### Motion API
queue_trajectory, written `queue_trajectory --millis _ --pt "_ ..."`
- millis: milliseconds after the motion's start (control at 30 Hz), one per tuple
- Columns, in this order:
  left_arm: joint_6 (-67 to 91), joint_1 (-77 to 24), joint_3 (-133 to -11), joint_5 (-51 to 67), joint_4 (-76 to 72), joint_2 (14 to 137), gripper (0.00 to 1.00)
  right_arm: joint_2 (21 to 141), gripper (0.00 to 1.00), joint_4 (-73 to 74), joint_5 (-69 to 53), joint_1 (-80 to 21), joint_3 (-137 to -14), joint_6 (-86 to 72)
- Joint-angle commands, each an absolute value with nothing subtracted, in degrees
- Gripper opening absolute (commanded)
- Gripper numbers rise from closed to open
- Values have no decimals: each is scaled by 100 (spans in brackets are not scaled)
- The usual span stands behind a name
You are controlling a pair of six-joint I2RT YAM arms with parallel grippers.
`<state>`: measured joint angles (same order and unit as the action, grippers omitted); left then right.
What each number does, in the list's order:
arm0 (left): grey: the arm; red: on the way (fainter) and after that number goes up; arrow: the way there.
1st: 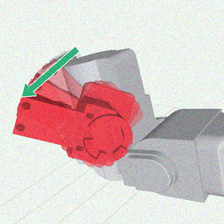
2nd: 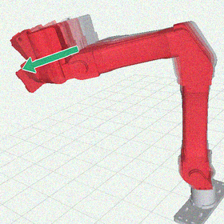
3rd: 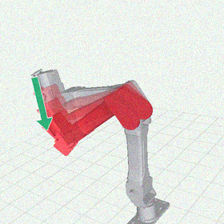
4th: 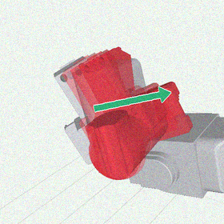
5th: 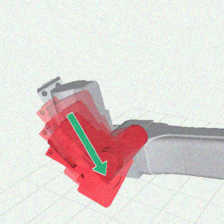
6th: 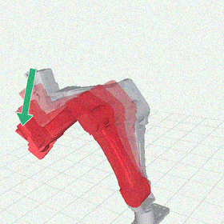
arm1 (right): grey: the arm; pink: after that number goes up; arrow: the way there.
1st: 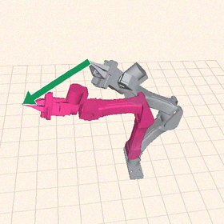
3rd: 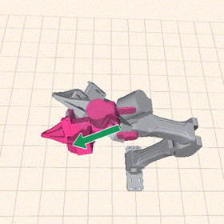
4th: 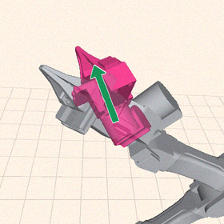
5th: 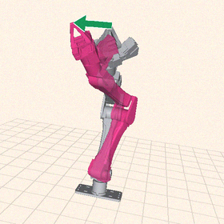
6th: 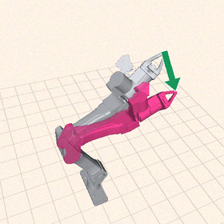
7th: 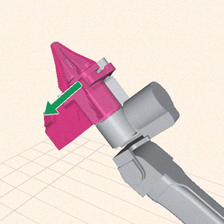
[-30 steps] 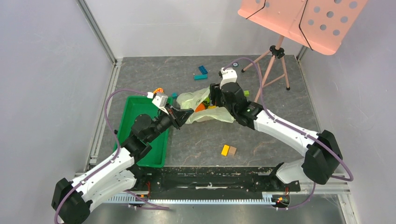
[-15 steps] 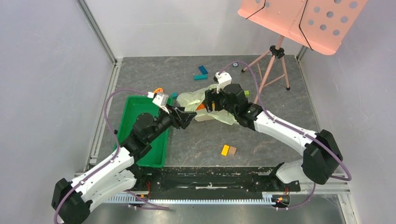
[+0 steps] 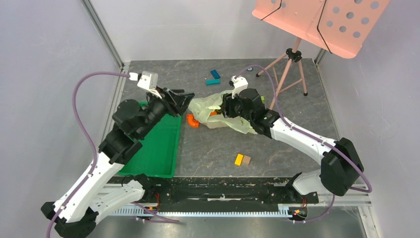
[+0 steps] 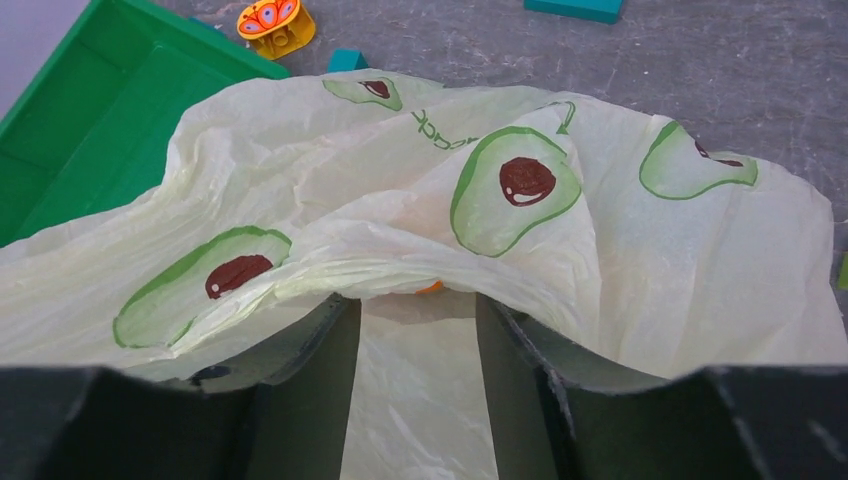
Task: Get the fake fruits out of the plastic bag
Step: Adjust the plastic bag at the center of the board.
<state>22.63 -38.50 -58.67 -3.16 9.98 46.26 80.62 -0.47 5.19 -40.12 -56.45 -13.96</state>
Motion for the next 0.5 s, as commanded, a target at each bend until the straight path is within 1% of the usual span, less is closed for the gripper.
queue_trajectory --millis 0,100,133,233,300,333,467 --pt "1705 -3891 -6849 -82 1652 5105 47 7973 44 -246 187 -3866 -5899 -1615" --pt "1726 -4072 -7344 290 1770 5613 7 7981 31 -246 18 -3768 -5896 -1702" --pt "1710 -4220 -7478 251 1784 5779 2 7984 27 -246 -105 -3732 -5891 -1744" --pt "1419 -4994 -7833 -281 1784 6206 2 7982 15 -259 -350 -3610 -5888 -1822" --pt "1313 -5351 -8077 -410 1801 6530 2 7978 10 -272 -552 -3491 -5880 -1922" --pt "1295 -5477 -8173 -437 1818 6680 2 7961 11 -293 -649 -3430 -5867 -1966" --pt "1198 -5763 -8528 -599 2015 7285 2 7893 8 -457 -1189 -3094 -5729 -2182"
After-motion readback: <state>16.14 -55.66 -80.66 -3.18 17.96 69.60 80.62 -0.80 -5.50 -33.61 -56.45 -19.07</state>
